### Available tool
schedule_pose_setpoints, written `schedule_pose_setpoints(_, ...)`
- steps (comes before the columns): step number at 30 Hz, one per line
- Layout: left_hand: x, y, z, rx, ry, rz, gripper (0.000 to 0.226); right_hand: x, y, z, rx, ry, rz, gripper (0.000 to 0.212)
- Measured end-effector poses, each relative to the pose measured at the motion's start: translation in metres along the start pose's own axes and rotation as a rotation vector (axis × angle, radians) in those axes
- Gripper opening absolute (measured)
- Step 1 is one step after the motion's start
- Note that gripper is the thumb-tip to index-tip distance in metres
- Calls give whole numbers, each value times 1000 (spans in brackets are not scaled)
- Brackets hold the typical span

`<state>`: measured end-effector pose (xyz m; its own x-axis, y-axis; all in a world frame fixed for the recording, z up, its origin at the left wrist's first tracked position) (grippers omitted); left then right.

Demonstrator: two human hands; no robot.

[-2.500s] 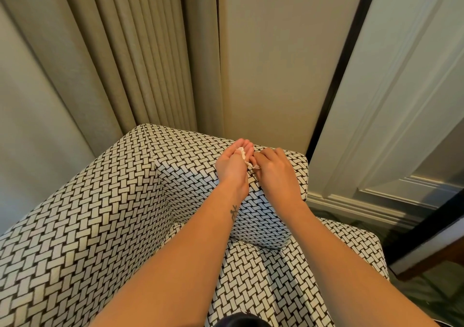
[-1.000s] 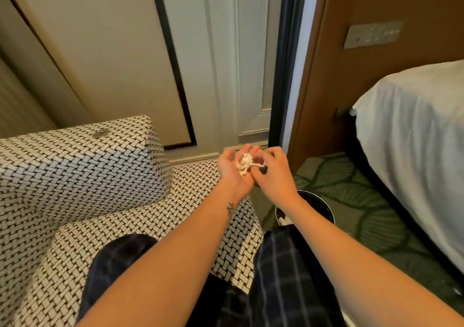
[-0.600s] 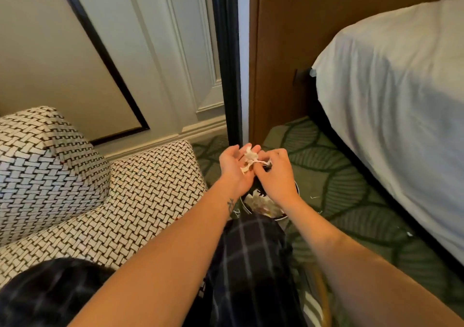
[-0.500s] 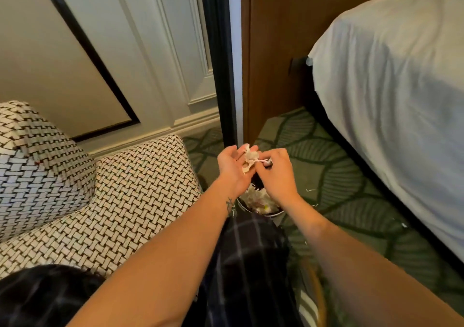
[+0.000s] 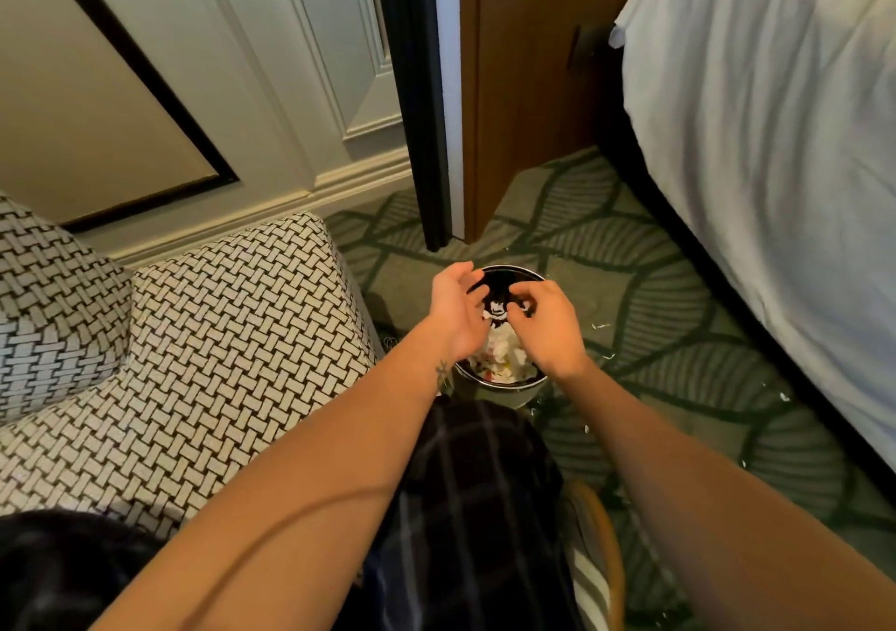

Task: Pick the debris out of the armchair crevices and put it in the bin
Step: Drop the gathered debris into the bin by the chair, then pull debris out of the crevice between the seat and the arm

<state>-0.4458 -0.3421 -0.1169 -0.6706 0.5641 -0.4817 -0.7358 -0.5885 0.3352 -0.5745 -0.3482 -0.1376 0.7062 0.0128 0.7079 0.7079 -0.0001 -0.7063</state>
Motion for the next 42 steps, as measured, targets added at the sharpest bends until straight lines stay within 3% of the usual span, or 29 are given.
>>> schedule_pose_setpoints(18, -39, -39, 105, 149, 164, 140, 47, 131, -35, 44, 35, -129, -166, 26)
schedule_pose_setpoints(27, -93, -157, 183, 41, 365, 241, 36, 260, 12, 109, 240, -255, -316, 24)
schedule_pose_setpoints(32, -129, -240, 223, -52, 481, 262, 53, 333, 51, 151, 380, -338, -360, 25)
schedule_pose_setpoints(42, -145, -402, 275, -206, 561, 400, 49, 429, 127, 230, 623, -536, -291, 41)
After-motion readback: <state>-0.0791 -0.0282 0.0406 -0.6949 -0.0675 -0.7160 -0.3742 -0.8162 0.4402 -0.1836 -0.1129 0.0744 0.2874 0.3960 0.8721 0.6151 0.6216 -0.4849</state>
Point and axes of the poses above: each hand's wrist, its own z-axis away from the middle knuckle, its own y-axis out of the palm, x = y × z, the point moved 2 cm from there along -z, towards the middle knuckle, and after that the axes turned 9 degrees about -x, right-handed, at the moved point
